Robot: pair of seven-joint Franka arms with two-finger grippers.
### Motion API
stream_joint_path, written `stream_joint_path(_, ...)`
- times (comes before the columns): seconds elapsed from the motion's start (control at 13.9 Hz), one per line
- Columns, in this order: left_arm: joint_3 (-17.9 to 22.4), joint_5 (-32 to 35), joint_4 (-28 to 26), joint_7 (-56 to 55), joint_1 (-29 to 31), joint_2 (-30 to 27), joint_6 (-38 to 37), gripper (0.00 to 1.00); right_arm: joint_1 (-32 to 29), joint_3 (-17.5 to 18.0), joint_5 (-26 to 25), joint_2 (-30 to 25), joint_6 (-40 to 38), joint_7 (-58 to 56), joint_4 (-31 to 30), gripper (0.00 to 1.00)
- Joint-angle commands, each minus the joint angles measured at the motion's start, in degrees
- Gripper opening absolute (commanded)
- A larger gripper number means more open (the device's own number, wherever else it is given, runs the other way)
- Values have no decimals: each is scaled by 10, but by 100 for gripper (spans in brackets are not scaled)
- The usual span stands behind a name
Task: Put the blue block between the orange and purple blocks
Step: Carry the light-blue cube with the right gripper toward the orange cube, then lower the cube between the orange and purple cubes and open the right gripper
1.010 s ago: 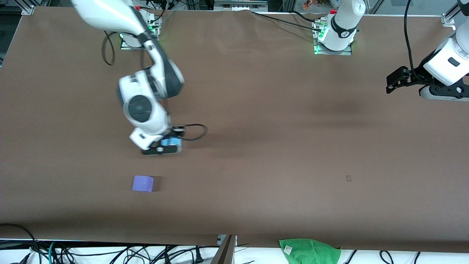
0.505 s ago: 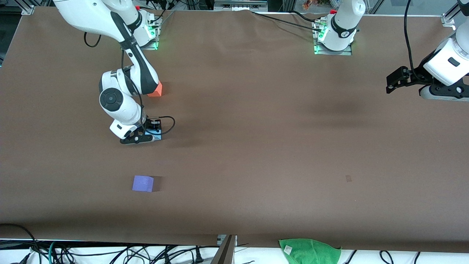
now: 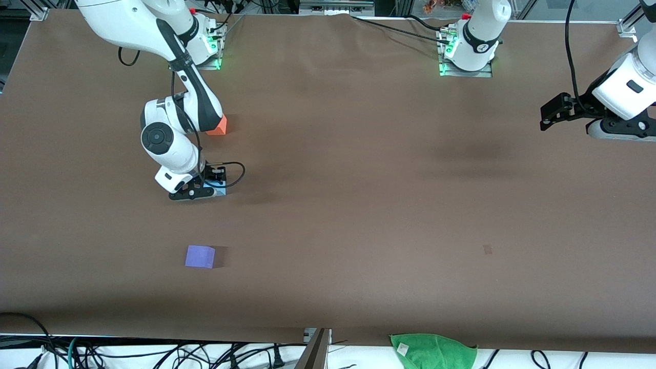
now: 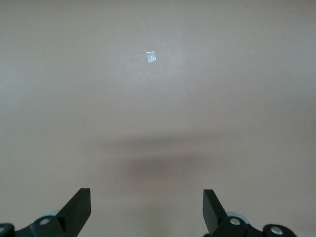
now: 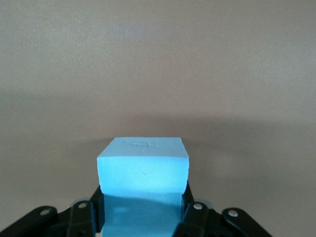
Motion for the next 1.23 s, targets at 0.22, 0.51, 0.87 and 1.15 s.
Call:
stream_joint_path(0.22,2,1,2,8,-2,-3,2,100,-19,3,22,-3,10,-3,-12,37)
stream_joint_path(0.51,2,1,2,9,-2,-2,1,100,-19,4,25,-5,7,0,-7,100)
stream_joint_path(0.87,1,1,2,8,-3,-3,1,100,-17,25,24,-51,-100,14,79,100)
stream_joint_path(1.15,0,0,2,7,-3,-2,1,100,-19,4,22,-62,-264,6,213,100)
